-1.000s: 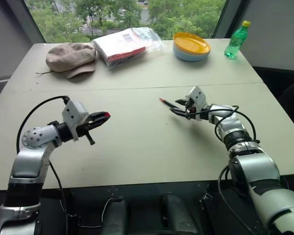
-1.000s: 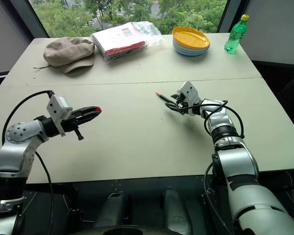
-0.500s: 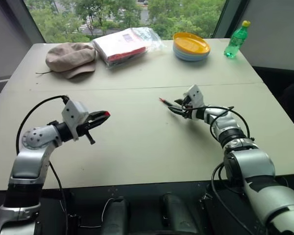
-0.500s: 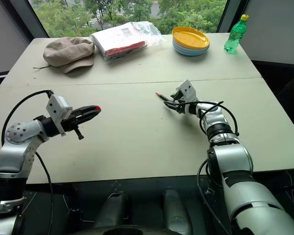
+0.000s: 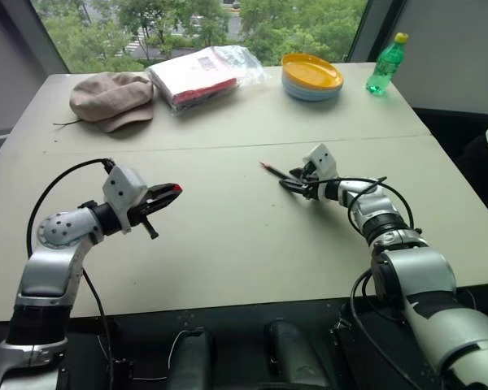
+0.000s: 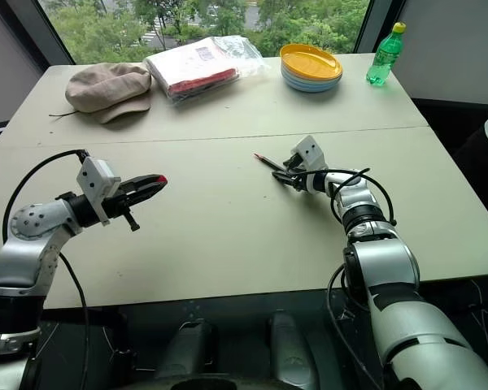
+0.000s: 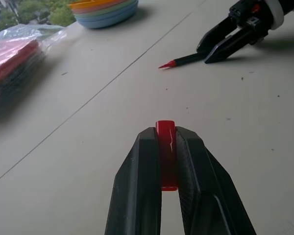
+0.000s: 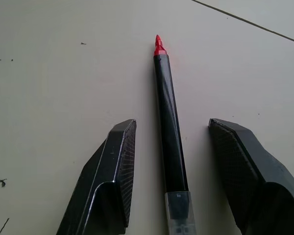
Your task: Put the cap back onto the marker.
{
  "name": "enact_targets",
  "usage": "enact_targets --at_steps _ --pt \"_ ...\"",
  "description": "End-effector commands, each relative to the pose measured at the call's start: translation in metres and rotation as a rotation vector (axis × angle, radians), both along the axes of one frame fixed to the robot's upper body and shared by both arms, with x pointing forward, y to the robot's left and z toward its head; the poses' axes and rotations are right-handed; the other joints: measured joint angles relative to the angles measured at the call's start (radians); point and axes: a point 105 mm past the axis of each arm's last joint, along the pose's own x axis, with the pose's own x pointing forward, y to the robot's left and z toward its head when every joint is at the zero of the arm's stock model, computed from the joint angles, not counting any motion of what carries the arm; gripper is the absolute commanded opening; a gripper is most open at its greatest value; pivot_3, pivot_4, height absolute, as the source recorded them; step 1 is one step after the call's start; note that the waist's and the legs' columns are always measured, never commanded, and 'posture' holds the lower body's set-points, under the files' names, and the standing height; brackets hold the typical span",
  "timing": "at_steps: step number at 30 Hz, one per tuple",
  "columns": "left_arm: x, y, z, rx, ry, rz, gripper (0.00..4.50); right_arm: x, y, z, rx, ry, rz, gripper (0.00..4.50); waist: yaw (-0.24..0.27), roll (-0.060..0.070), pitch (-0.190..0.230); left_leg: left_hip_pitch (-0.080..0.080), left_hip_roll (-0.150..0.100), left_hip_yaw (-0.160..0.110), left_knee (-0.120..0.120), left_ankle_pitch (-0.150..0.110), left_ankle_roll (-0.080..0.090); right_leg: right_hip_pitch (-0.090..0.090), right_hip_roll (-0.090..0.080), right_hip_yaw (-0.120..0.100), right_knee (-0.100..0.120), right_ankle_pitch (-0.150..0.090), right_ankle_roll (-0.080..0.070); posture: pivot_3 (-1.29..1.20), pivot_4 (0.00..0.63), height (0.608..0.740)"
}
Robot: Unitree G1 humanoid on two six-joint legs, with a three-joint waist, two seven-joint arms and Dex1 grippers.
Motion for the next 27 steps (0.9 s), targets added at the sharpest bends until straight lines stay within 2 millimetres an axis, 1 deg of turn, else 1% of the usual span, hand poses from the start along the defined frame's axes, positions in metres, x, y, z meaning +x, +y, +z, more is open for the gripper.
enact_targets --at_steps 1,10,13,16,17,23,26,27 --pt "-0.002 -0.005 0.015 0.017 -0.07 -0.019 0.04 -0.002 -0.001 -0.005 0.007 0.043 -0.002 2.4 0.0 0.0 0.0 0.0 0.0 0.0 0.0 0.0 0.0 0.0 0.0 0.0 0.0 0.0 0.0 0.0 0.15 0.74" --pt "-0.001 -0.005 0.014 0.02 -0.071 -0.016 0.04 -0.005 0.0 -0.009 -0.012 0.058 0.027 2.4 0.0 0.0 0.0 0.0 0.0 0.0 0.0 0.0 0.0 0.0 0.0 0.0 0.0 0.0 0.0 0.0 0.15 0.74" --pt "-0.001 -0.006 0.014 0.019 -0.069 -0.018 0.0 -0.007 0.003 -0.011 -0.015 0.06 0.047 1.58 0.0 0.0 0.0 0.0 0.0 0.0 0.0 0.0 0.0 0.0 0.0 0.0 0.0 0.0 0.0 0.0 0.15 0.74" --pt "-0.001 -0.006 0.013 0.02 -0.066 -0.021 0.0 -0.009 0.005 -0.013 -0.02 0.06 0.062 0.08 -0.002 0.0 0.0 0.0 0.0 0.0 0.0 0.0 0.0 0.0 0.0 0.0 0.0 0.0 0.0 0.0 0.15 0.74" --pt "0.0 -0.006 0.013 0.02 -0.065 -0.021 0.0 -0.009 0.005 -0.013 -0.018 0.061 0.064 0.02 -0.002 0.0 0.0 0.0 0.0 0.0 0.0 0.0 0.0 0.0 0.0 0.0 0.0 0.0 0.0 0.0 0.15 0.74" --pt "-0.001 -0.008 0.008 0.028 -0.049 -0.051 0.0 -0.01 0.006 -0.013 -0.05 0.035 0.088 0.02 -0.002 0.0 0.0 0.0 0.0 0.0 0.0 0.0 0.0 0.0 0.0 0.0 0.0 0.0 0.0 0.0 0.15 0.74" --pt "0.002 -0.012 0.005 0.035 -0.045 -0.084 0.0 -0.012 0.008 -0.007 -0.1 -0.017 0.143 0.02 -0.001 0.0 0.0 0.0 0.0 0.0 0.0 0.0 0.0 0.0 0.0 0.0 0.0 0.0 0.0 0.0 0.15 0.74" --pt "0.003 -0.014 0.003 0.044 -0.048 -0.105 0.0 -0.013 0.009 -0.001 -0.129 -0.055 0.174 0.02 -0.001 0.0 0.0 0.0 0.0 0.0 0.0 0.0 0.0 0.0 0.0 0.0 0.0 0.0 0.0 0.0 0.15 0.74"
